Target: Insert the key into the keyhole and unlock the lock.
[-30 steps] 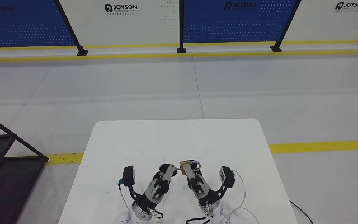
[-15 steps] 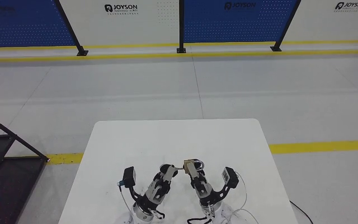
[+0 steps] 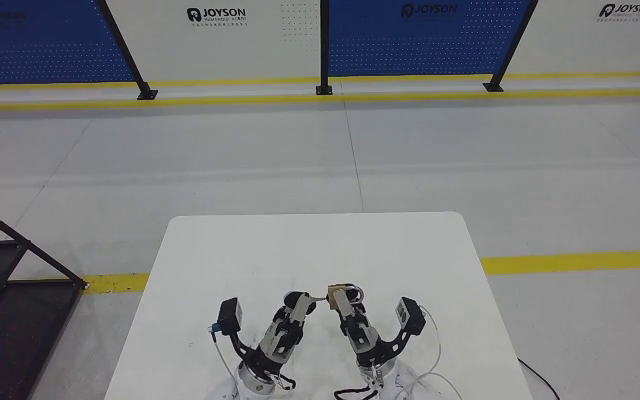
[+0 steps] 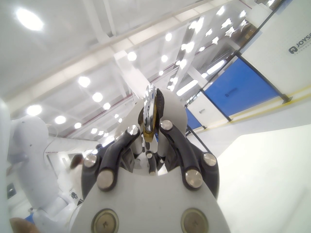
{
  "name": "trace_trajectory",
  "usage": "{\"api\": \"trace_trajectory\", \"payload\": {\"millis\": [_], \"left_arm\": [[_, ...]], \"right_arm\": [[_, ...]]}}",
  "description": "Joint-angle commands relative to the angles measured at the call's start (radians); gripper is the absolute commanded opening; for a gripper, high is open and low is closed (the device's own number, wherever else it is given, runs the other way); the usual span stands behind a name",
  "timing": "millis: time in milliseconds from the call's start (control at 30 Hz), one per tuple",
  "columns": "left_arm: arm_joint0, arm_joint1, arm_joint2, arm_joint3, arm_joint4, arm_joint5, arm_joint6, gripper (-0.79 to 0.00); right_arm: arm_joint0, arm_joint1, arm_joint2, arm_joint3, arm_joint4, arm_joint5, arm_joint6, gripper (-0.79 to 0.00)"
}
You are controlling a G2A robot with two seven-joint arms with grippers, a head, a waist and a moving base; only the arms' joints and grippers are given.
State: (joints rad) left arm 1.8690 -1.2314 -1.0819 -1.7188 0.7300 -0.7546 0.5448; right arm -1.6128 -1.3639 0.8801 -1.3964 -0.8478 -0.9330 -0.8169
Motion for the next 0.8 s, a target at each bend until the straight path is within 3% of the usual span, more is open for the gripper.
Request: {"api": "trace_trajectory", "payload": {"millis": [0, 167, 767], "left_arm": [[-0.002, -0.002, 0.006, -0.001, -0.018, 0.012, -0.004, -0.785], [-0.01, -0.009, 0.026, 0.004, -0.048, 0.016, 0.017, -0.785], [-0.054, -0.032, 0.074, 0.06, -0.047, 0.0, 0.07, -0.785]], "right_arm": [[0.0, 0.0, 0.0, -0.003, 0.005, 0.01, 0.01, -0.785], [-0.014, -0.005, 0.0, -0.034, 0.069, 0.026, 0.013, -0.785], [-0.018, -0.031, -0.018, -0.022, 0.062, 0.059, -0.038, -0.785]]}}
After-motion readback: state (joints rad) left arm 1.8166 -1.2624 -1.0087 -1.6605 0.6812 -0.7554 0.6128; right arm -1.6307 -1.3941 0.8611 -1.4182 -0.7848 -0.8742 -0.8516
